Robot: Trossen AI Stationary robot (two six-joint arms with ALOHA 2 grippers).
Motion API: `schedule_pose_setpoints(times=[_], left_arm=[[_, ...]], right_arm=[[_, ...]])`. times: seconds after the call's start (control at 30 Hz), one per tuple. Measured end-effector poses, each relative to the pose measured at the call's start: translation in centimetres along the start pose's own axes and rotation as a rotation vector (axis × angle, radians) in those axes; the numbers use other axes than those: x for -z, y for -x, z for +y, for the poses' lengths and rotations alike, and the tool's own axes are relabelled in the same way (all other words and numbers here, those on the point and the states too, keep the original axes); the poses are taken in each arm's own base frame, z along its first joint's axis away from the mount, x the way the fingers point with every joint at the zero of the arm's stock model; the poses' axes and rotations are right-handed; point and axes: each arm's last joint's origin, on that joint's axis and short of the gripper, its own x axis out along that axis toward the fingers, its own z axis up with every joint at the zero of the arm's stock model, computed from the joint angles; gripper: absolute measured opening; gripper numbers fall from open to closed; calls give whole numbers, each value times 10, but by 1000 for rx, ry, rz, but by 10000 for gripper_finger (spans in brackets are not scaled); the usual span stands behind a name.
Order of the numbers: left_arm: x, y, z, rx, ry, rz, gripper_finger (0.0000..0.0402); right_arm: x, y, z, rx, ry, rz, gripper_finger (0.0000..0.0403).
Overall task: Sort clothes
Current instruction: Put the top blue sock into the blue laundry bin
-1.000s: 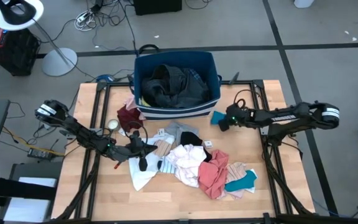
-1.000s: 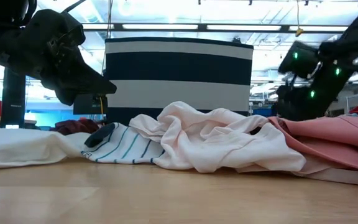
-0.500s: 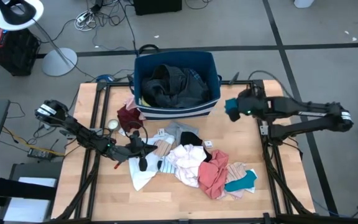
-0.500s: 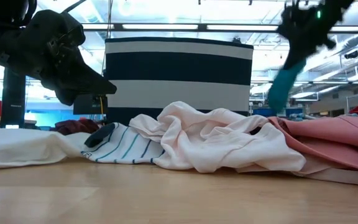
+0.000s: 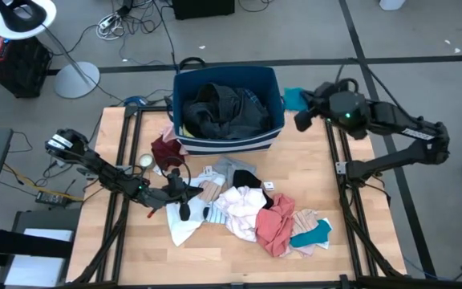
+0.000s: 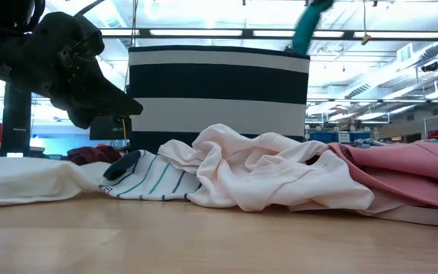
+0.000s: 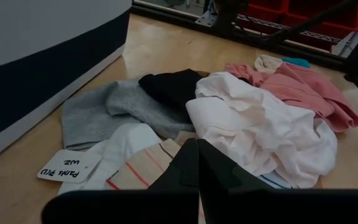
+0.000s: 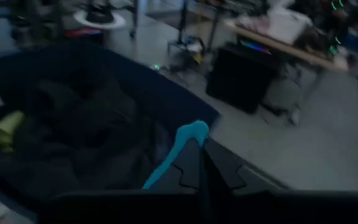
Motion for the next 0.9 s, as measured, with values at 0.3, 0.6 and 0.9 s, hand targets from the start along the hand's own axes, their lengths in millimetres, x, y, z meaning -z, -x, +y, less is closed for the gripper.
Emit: schedule_pose_setpoints(times=[0.3,0.6,0.9], left_arm=[[0,0,0,2,10,-3,1],[-4,0,-2,25,51,-32,1],[-26,5,3,-7,-79,-132,1]], right_arm=[[-22,-73,41,-159,97,47,5],[7,-160,61,-256,130,221,53],[3,-161,41,-238,91,216,161]])
